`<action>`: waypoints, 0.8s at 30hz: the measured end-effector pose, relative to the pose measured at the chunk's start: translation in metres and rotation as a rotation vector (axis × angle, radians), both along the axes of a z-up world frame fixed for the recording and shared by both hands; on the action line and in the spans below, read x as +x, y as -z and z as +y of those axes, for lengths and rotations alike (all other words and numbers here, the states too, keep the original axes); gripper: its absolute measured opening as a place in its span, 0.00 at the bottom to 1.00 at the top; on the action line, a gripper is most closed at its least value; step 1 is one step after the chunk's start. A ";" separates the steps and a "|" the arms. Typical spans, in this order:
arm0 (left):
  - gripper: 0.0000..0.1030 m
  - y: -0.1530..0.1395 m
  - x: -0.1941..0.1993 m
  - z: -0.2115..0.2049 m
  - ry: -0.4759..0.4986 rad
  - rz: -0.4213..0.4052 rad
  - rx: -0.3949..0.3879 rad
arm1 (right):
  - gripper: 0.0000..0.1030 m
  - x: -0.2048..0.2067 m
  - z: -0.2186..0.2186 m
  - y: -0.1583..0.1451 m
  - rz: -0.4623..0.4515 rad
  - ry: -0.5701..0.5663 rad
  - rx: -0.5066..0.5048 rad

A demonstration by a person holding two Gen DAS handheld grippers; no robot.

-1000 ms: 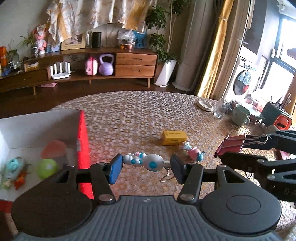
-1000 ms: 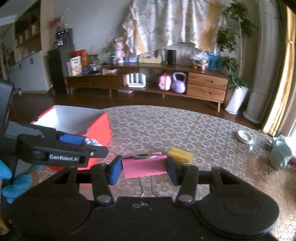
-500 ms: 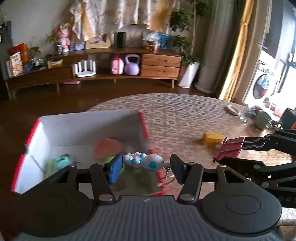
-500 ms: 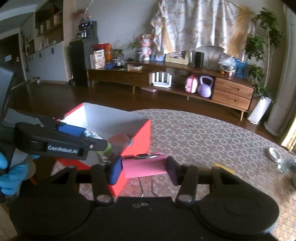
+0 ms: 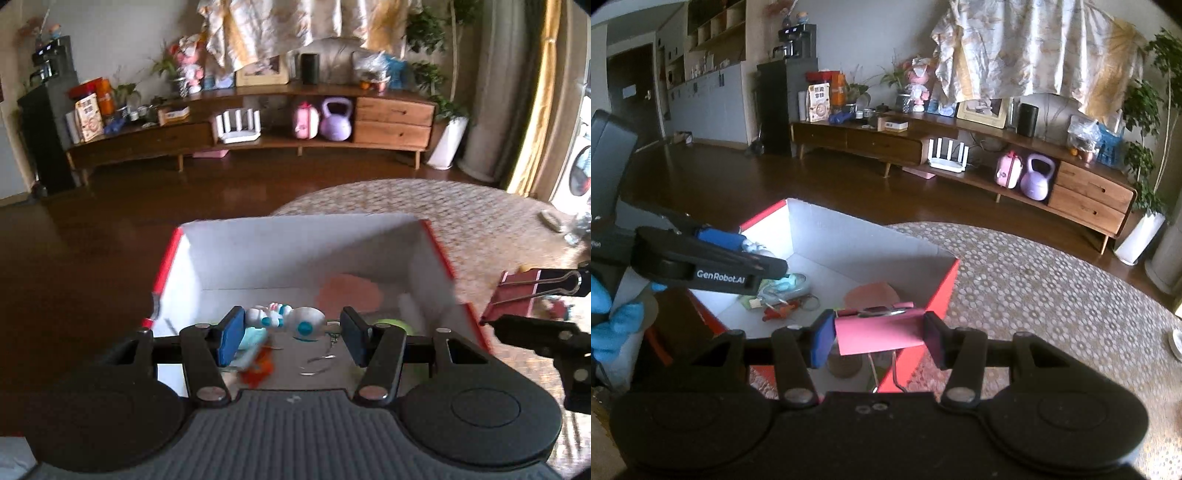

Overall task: Organize rigid objects
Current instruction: 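Carry the bunny keychain and pink binder clip over the red box with both grippers, then open both grippers to drop the bunny keychain and binder clip into the box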

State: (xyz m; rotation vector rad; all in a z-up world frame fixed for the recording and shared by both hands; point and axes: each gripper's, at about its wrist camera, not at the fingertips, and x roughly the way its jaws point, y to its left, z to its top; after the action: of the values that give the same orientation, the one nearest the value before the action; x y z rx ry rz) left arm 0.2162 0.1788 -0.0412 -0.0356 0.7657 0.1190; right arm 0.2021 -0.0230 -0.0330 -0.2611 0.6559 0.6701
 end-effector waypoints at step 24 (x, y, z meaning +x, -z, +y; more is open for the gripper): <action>0.55 0.072 0.053 0.005 0.056 0.235 0.042 | 0.49 0.068 0.071 0.060 0.083 -0.040 -0.115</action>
State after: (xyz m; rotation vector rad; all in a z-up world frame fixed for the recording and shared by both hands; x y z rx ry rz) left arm 0.2687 0.1841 -0.1127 0.0404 0.9982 0.0872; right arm 0.2699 0.0484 -0.0930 -0.3554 0.7715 0.6849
